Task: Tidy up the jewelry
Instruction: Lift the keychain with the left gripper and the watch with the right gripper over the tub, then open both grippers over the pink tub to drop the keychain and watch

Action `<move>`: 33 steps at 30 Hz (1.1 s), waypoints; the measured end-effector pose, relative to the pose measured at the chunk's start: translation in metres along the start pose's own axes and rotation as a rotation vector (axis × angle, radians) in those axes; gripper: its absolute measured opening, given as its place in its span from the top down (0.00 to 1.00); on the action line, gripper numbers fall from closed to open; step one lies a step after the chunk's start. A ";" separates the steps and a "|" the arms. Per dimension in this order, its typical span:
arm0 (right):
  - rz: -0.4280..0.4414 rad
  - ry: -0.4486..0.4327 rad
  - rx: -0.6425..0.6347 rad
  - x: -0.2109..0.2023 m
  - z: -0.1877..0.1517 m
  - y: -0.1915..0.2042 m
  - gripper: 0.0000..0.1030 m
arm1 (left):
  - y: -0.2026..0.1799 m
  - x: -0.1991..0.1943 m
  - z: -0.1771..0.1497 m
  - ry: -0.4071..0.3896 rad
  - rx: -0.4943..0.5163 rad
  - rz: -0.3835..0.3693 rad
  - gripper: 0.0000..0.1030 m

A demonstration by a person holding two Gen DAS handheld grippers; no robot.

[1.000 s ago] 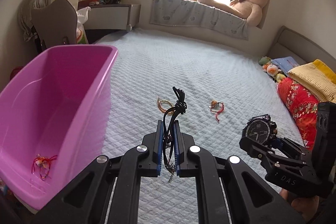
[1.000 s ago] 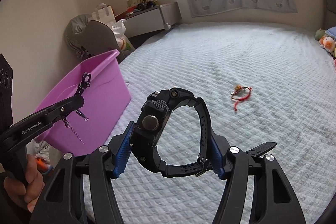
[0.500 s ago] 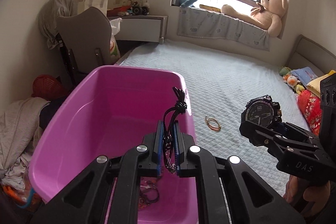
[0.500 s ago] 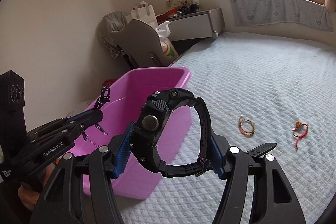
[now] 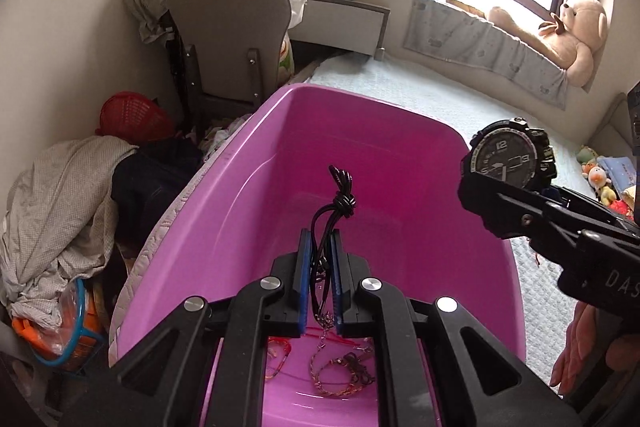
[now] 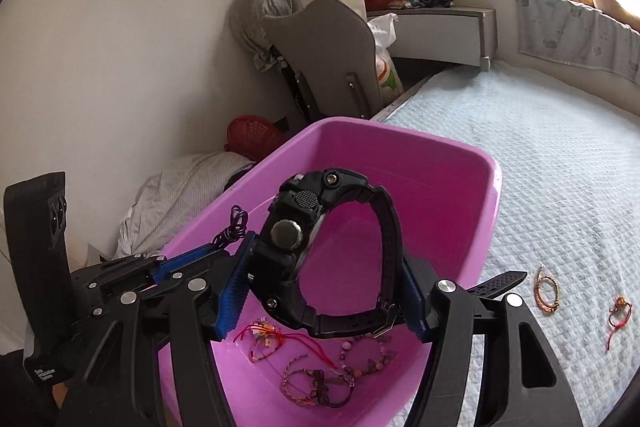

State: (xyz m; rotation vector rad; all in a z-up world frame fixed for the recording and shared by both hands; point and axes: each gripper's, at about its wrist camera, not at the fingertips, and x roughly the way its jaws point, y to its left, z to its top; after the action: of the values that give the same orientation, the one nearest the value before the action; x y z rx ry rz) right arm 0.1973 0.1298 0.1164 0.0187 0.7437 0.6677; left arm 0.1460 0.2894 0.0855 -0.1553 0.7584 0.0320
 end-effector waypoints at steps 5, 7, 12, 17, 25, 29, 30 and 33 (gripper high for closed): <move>-0.029 0.092 -0.013 0.032 0.002 0.004 0.41 | 0.008 0.012 -0.002 0.043 -0.022 0.023 0.91; -0.059 0.109 -0.039 0.037 0.002 0.008 0.40 | 0.011 0.017 -0.002 0.063 -0.031 0.028 0.91; -0.090 0.152 -0.062 0.048 0.006 0.014 0.40 | 0.018 0.026 0.001 0.108 -0.063 0.020 0.91; -0.119 0.178 -0.083 0.060 0.015 0.015 0.40 | 0.019 0.031 0.003 0.124 -0.065 0.042 0.90; -0.133 0.242 0.011 0.071 0.020 -0.003 0.35 | 0.022 0.030 0.003 0.128 -0.075 0.070 0.58; -0.136 0.203 0.037 0.059 0.022 -0.009 0.31 | 0.022 0.015 0.004 0.058 -0.083 0.082 0.26; -0.135 0.200 0.040 0.056 0.022 -0.010 0.31 | 0.020 0.014 0.005 0.055 -0.078 0.086 0.25; -0.130 0.185 0.044 0.050 0.020 -0.011 0.31 | 0.019 0.012 0.008 0.059 -0.080 0.086 0.23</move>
State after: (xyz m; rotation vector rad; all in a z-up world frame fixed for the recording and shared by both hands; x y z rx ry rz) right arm 0.2432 0.1535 0.0974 -0.0518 0.9295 0.5338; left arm 0.1588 0.3087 0.0801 -0.2006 0.8225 0.1403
